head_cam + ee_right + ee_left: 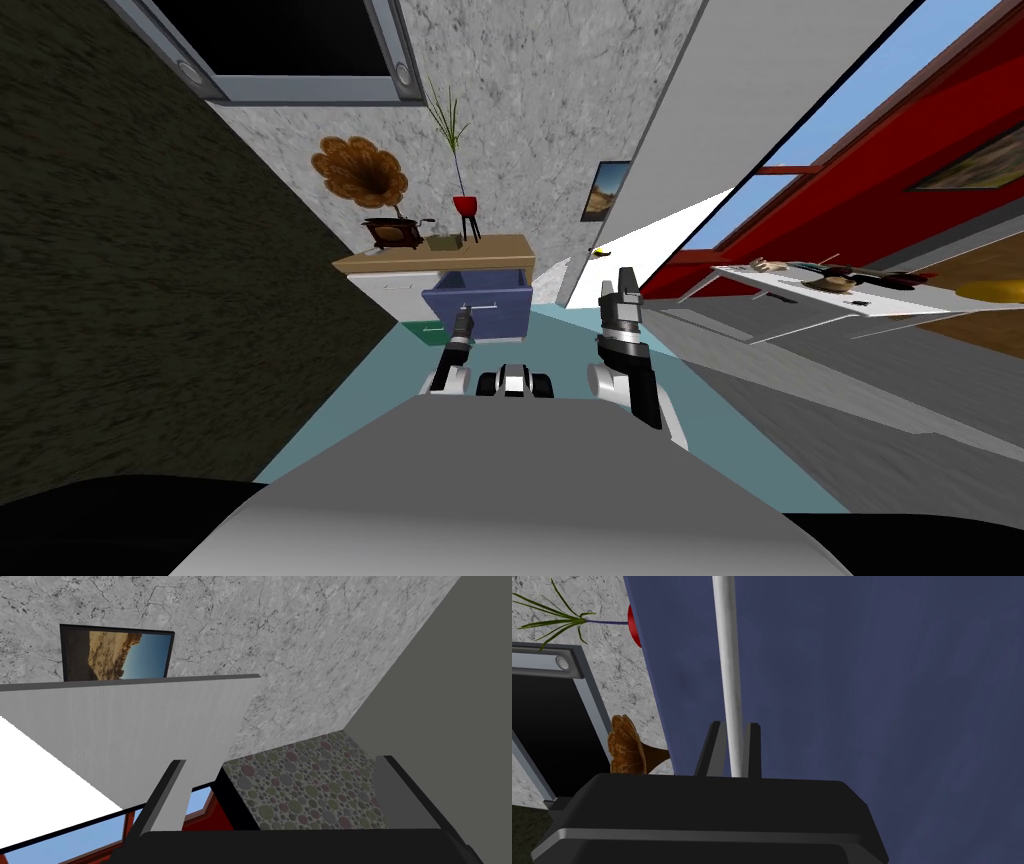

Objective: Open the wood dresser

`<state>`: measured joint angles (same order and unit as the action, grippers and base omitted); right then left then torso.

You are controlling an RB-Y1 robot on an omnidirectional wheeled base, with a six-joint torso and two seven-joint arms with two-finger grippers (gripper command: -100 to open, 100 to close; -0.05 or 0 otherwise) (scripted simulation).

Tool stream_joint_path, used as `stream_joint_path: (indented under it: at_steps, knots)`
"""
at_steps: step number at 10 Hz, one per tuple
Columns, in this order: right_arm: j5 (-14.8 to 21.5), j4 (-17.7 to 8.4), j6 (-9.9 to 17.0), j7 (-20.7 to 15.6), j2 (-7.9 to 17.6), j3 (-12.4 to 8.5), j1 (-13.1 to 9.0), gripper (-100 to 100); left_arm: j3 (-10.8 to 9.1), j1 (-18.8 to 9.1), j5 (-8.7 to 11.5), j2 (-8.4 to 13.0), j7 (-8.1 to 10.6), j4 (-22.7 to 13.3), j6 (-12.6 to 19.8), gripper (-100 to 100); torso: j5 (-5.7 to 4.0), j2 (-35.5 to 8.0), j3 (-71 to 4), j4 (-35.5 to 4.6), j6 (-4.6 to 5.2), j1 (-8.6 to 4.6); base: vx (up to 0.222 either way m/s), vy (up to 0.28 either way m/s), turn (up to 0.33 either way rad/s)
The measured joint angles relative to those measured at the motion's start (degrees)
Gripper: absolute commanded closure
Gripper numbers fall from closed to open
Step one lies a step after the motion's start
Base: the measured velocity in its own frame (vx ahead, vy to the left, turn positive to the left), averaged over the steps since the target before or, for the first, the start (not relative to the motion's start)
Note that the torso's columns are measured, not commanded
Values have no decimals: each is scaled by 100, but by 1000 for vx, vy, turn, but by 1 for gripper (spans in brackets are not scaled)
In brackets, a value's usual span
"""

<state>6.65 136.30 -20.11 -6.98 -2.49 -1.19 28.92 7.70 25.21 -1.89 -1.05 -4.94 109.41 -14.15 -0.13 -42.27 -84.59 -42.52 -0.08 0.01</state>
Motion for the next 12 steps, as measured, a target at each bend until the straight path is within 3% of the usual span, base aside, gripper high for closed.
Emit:
stream_joint_path:
  at_steps: [10, 11, 12]
  knots:
    - [0, 1, -1, 0, 0, -1, 2, 0, 218, 646, -42, -31, -50, 1481, 933, -100, 4, -10, 4, 10, 8, -8, 20, 5, -20]
    - [0, 1, 0, 0, 0, 0, 1, 0, 222, 653, -43, -33, -53, 1497, 959, 0, 6, -14, 9, 14, 8, -9, 0, 0, 0]
    - [0, 1, 0, 0, 0, 0, 1, 0, 220, 654, -43, -32, -53, 1491, 959, 0, 9, -13, 9, 17, 9, -7, 0, 0, 0]
